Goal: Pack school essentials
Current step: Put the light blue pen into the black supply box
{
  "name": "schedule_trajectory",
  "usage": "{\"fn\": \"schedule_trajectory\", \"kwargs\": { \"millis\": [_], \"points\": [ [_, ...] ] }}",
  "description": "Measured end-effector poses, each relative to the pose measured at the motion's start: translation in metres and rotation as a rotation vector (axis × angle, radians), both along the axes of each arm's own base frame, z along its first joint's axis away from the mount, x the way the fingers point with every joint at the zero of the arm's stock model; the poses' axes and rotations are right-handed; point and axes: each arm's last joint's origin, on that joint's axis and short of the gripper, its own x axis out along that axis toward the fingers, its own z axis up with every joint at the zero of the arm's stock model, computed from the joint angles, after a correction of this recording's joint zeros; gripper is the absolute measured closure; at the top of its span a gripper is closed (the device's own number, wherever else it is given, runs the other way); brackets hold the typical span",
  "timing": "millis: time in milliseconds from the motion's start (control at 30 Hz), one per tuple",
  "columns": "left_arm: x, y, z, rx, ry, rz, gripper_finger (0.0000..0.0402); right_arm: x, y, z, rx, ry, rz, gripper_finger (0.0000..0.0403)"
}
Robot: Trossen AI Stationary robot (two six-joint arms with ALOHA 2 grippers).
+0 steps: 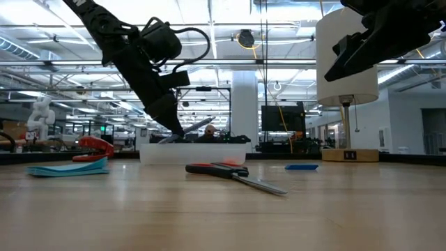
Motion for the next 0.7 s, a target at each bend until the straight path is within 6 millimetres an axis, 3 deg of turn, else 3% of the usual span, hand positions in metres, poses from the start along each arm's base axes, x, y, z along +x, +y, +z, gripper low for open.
{"fn": "schedule_trajectory", "kwargs": {
  "millis": [433, 700],
  "points": [
    [0.005, 0.002, -0.026, -0.017, 0.089, -0.009, 0.0355, 0.000, 0.000, 0.000, 0.000, -0.003, 0.000, 0.0181],
    [0.006, 0.001, -0.028, -0.031, 0.092, -0.003, 0.0348, 0.000, 0.000, 0.000, -0.002, -0.004, 0.002, 0.0181]
  ]
}}
